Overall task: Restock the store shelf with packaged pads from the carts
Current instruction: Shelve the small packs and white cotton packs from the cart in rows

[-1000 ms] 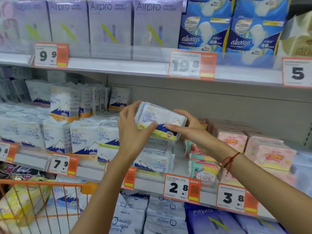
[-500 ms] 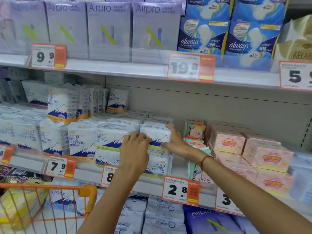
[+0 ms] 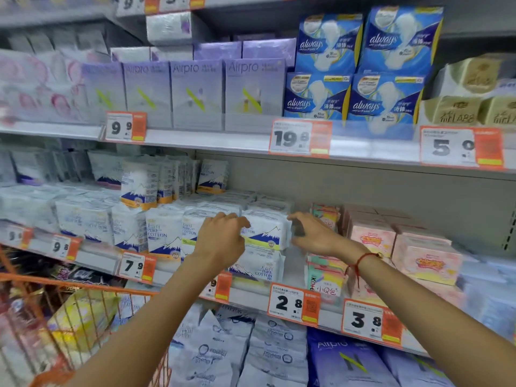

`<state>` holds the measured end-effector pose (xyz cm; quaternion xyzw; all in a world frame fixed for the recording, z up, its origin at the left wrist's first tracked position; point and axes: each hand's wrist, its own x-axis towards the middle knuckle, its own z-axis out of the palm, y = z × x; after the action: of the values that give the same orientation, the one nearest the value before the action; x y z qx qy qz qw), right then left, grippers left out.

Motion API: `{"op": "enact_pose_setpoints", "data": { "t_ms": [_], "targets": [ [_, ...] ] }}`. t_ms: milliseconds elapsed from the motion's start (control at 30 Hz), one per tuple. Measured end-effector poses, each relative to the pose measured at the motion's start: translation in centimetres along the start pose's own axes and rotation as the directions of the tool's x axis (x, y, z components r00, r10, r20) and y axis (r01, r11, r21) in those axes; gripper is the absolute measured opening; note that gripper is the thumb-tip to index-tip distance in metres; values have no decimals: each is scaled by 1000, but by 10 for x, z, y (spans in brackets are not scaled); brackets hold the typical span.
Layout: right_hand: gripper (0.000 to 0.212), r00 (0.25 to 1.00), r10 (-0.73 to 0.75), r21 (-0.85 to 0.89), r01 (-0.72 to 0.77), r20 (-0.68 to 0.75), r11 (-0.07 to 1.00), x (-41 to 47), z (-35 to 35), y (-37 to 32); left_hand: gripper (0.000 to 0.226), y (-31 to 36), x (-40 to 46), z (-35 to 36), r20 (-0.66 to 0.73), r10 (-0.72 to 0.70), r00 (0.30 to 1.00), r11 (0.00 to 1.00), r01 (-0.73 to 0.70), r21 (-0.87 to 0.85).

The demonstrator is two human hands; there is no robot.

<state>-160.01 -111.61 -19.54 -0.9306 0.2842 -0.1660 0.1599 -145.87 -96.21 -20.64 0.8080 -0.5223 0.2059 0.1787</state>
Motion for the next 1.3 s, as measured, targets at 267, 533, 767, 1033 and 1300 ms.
{"op": "enact_pose_setpoints", "data": {
  "t_ms": [267,533,767,1033,1300],
  "targets": [
    [78,1000,8,-57,-6,29,998,18,9,-4,46,-9,39,-7,100,76,992,992,-85,96],
    [69,999,47,-86,-48,-10,995,54,23,-5,63,-27,84,32,384,220,897,914,-327,241],
    [50,983,-38,-87,23,-180,996,64,33,4,37,-34,106,46,151,309,939,897,-341,283],
    [49,979,5,-94,-25,-203,995,98,29,22,40,-26,131,44,248,235,940,954,-272,127],
    [42,937,-7,-105,-32,-349,994,106,35,28,42,-14,156,53,200,225,954,932,-270,240]
  ]
}}
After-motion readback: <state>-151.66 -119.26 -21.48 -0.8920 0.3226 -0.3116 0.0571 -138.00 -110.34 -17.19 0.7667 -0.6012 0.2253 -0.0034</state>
